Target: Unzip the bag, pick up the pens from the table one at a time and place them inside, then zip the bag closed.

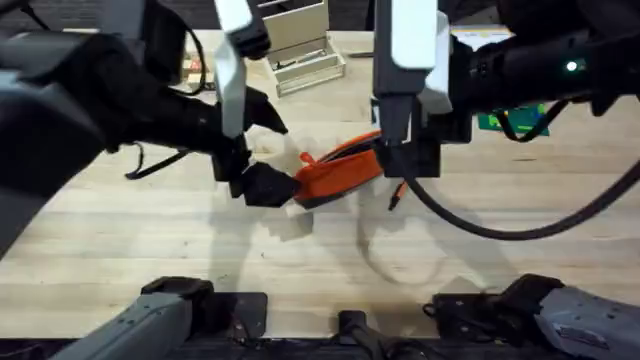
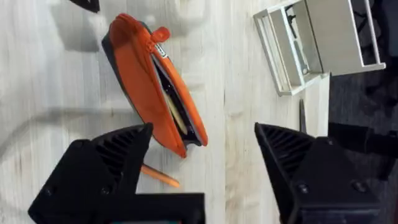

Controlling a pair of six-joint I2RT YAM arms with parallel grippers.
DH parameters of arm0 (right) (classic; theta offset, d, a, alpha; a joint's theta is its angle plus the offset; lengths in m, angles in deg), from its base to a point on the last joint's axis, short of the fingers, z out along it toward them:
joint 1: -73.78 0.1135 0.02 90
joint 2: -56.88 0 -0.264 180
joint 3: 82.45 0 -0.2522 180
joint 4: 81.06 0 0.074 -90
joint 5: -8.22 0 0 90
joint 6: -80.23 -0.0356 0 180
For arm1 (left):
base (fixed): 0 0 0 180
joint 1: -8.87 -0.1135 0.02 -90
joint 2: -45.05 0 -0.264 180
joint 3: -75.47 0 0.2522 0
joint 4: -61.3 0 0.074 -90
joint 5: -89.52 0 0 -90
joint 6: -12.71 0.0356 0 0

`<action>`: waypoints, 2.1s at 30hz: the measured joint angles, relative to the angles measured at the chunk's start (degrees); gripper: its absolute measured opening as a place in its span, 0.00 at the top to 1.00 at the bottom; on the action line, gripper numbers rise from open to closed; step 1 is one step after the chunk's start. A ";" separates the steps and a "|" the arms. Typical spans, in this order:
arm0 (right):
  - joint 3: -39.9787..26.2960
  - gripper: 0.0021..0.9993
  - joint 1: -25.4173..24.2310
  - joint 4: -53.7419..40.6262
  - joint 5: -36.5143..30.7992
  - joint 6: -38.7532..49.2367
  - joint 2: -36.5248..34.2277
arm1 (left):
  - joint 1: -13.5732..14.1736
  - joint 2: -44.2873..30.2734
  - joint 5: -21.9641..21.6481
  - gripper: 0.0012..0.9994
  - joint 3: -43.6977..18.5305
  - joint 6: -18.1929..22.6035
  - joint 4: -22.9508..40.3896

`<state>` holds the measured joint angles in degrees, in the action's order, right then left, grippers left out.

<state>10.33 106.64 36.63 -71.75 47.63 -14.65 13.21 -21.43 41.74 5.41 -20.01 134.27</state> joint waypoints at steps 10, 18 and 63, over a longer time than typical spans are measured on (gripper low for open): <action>0.00 0.00 0.00 0.01 -0.01 0.95 0.00 | 0.00 9.10 0.00 0.01 0.00 3.48 1.06; 0.00 0.29 0.00 0.01 -0.18 1.26 0.00 | 0.00 9.16 -0.01 0.01 -0.02 3.87 2.01; -0.33 0.97 0.00 1.87 4.84 9.54 -24.23 | 0.00 9.16 0.00 0.01 0.00 3.89 2.96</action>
<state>10.01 106.64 38.50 -66.91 57.17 -38.88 13.21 -12.27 41.74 5.41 -16.12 137.24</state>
